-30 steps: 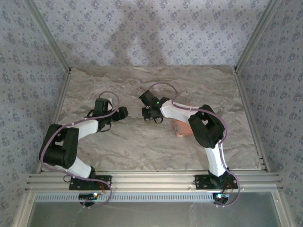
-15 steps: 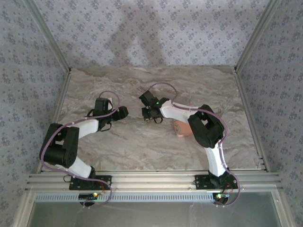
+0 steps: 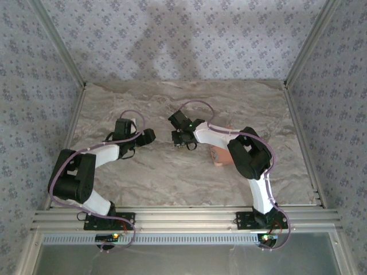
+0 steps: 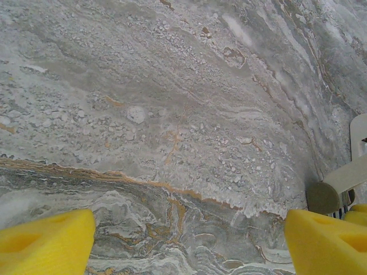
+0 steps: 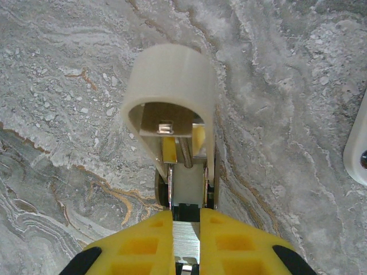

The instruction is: Load the staples into the stapler

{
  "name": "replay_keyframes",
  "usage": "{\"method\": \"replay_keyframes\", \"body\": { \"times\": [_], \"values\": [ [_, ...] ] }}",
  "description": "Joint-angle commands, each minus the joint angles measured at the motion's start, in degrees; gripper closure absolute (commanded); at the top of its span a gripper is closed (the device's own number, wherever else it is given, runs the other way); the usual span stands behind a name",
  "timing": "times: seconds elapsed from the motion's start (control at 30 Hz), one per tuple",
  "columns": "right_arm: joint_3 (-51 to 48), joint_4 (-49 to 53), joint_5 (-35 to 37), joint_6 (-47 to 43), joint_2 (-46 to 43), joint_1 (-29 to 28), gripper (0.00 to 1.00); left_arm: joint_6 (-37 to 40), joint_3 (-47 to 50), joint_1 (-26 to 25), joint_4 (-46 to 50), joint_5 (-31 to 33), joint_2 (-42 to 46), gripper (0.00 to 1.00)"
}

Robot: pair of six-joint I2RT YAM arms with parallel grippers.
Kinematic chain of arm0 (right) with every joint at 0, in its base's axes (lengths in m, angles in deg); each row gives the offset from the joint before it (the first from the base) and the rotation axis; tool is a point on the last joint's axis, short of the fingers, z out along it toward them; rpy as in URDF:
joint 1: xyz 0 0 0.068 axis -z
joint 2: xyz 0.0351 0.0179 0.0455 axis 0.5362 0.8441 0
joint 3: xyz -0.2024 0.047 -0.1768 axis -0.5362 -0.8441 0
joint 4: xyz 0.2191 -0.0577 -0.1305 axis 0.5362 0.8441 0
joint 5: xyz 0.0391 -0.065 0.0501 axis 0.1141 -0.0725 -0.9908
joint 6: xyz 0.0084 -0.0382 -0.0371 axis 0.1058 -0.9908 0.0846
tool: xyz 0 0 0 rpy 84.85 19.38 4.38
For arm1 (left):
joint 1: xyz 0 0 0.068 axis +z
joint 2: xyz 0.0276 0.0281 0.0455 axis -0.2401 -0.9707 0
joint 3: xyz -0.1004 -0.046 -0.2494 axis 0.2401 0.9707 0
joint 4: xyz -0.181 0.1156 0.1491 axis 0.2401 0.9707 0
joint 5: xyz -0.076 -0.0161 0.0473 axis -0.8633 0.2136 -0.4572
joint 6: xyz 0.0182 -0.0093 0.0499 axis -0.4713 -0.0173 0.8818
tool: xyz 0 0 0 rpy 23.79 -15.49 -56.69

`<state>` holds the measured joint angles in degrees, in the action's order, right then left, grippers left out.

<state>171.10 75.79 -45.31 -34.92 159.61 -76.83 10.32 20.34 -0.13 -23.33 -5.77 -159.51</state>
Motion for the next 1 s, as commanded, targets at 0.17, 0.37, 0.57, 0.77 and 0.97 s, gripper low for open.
{"method": "replay_keyframes", "body": {
  "times": [0.17, 0.37, 0.57, 0.77, 0.97],
  "values": [
    [-0.24, 4.08, 0.70, -1.24, -0.21, -0.38, 0.75, 0.17, -1.80, -0.48, -0.24, -0.48, -0.31, 0.14],
    [-0.02, 3.28, 0.60, -1.83, -3.34, -0.04, 0.70, 0.21, -2.35, -0.57, 0.47, -0.47, 0.01, 0.14],
    [-3.38, -0.13, -1.12, -0.81, -7.82, 1.11, 0.67, 0.22, -4.37, -1.01, 2.03, -0.65, -0.12, 0.15],
    [-9.43, -5.75, -10.57, 3.22, -10.11, 5.93, 0.67, 0.16, -5.25, -2.18, 2.11, -0.45, -0.49, 0.15],
    [-11.17, -9.24, -17.38, 6.08, -7.99, 8.03, 0.69, -0.27, -7.02, -3.46, 1.99, -0.64, -1.69, 0.15]
  ]
}}
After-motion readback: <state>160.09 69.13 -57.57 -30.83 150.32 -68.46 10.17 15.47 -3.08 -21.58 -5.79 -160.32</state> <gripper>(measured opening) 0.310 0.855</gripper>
